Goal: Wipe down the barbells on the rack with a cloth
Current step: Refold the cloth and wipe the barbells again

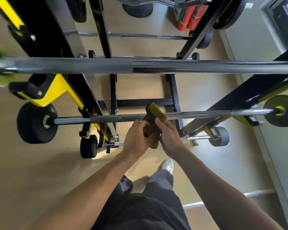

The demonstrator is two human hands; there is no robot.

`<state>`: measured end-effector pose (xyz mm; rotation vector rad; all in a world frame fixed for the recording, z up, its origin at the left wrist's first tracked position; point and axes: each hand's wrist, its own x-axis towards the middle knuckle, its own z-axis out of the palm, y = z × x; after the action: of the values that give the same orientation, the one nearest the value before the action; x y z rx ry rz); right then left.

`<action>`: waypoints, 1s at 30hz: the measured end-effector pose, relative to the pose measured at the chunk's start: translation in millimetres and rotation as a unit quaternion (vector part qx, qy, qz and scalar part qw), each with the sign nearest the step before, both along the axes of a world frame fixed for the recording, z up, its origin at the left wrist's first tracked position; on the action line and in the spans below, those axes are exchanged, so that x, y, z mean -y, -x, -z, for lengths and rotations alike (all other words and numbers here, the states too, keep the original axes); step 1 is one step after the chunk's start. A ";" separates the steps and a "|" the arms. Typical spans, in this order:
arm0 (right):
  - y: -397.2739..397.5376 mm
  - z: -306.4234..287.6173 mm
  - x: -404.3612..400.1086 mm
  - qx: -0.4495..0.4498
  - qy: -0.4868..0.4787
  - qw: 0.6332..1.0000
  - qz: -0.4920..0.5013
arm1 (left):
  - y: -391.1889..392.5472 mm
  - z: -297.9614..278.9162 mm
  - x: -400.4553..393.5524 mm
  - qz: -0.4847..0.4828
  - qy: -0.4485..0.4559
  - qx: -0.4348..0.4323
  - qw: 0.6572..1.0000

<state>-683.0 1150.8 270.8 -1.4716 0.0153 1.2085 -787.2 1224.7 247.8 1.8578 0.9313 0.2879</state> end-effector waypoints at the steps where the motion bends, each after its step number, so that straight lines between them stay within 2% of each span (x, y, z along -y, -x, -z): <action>1: 4.6 -1.9 -6.9 0.043 -0.001 0.999 -0.006 | 4.8 -0.1 -6.3 0.001 -0.013 0.008 1.000; 3: 13.5 -2.6 -22.3 0.177 0.024 0.984 -0.016 | 13.4 -2.3 -18.8 0.014 -0.015 0.029 0.999; 5: 21.1 6.9 -37.1 0.331 0.056 0.942 -0.012 | 21.3 -3.6 -31.7 0.028 0.014 0.030 0.999; 6: 23.3 13.5 -43.8 0.380 0.052 0.923 -0.023 | 25.4 -3.2 -37.7 0.029 0.037 0.022 0.999; 7: 23.1 24.7 -49.1 0.433 0.044 0.898 -0.069 | 30.3 -1.1 -43.0 0.025 0.050 0.008 0.998; 8: 21.7 38.6 -54.0 0.498 0.046 0.849 -0.167 | 36.8 2.8 -48.1 0.012 0.047 -0.013 0.999; 10: 16.3 68.5 -62.5 0.616 0.106 0.673 -0.396 | 53.5 11.5 -57.0 -0.050 -0.002 -0.055 0.997; 11: 14.3 76.5 -67.5 0.644 0.140 0.599 -0.455 | 64.0 15.4 -61.7 -0.095 -0.044 -0.056 0.993; 12: 14.7 77.7 -74.9 0.653 0.162 0.565 -0.477 | 76.0 18.1 -68.2 -0.138 -0.088 -0.043 0.986; 15: 22.4 71.6 -104.8 0.670 0.142 0.541 -0.487 | 109.3 24.4 -94.7 -0.239 -0.190 -0.028 0.952; 17: 24.5 64.6 -121.7 0.650 0.127 0.534 -0.525 | 125.3 36.6 -115.1 -0.264 -0.245 -0.099 0.928; 20: 29.1 55.8 -135.9 0.610 0.132 0.547 -0.558 | 126.6 61.2 -129.6 -0.177 -0.261 -0.236 0.919; 22: 48.8 52.9 -147.7 0.594 0.111 0.558 -0.569 | 118.5 72.6 -126.9 -0.110 -0.238 -0.290 0.920; 23: 63.7 54.8 -156.1 0.595 0.101 0.552 -0.576 | 116.0 76.5 -126.2 -0.100 -0.239 -0.306 0.916; 27: 104.6 60.0 -181.4 0.604 0.089 0.501 -0.613 | 120.7 78.5 -129.4 -0.083 -0.300 -0.317 0.896; 30: 78.4 60.9 -166.0 0.611 0.051 0.520 -0.595 | 119.2 76.5 -128.1 -0.121 -0.316 -0.278 0.899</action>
<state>-761.3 1316.8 209.8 -2.1737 -2.2452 0.7336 -906.5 1352.8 171.3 2.4887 1.6106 0.2262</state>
